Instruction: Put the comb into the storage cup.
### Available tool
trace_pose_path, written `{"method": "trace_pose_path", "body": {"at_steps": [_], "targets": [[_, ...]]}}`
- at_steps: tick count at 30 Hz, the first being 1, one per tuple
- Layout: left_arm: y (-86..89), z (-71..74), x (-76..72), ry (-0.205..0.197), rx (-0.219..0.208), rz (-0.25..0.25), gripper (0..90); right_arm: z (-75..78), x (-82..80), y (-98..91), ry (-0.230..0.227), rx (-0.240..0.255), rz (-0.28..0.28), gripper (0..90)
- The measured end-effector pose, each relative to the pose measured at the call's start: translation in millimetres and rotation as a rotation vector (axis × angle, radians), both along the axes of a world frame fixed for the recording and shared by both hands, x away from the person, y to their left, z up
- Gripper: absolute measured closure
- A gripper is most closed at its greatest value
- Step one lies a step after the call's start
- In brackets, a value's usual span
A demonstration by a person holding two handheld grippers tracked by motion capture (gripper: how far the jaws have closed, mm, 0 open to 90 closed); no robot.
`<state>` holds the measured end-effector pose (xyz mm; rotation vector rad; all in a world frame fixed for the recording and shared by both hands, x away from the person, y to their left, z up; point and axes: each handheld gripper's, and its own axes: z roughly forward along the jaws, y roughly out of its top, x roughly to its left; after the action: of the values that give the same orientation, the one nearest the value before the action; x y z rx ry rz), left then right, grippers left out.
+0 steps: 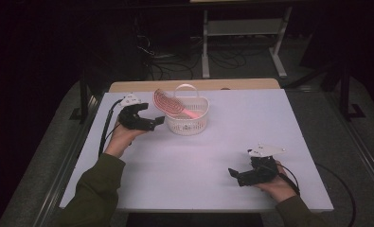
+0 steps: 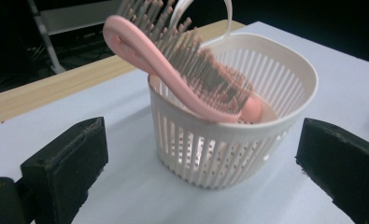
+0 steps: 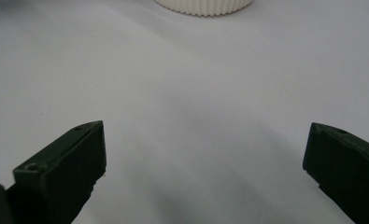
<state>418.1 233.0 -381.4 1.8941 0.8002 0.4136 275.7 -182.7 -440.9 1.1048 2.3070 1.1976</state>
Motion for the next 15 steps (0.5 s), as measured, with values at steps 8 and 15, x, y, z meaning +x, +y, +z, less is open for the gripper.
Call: {"method": "trace_pose_path", "body": {"at_steps": [8, 15], "targets": [[4.9, -5.6, -14.5, 0.0, 0.031, -0.019, 1.1, 0.0, 0.0, 0.2, 0.0, 0.001, -0.001, 0.0], [7.3, -10.0, -26.7, 0.019, 0.046, -0.054, 0.0, 0.0, -0.4, 1.3, 0.002, -0.002, 0.001, 0.0]]}}
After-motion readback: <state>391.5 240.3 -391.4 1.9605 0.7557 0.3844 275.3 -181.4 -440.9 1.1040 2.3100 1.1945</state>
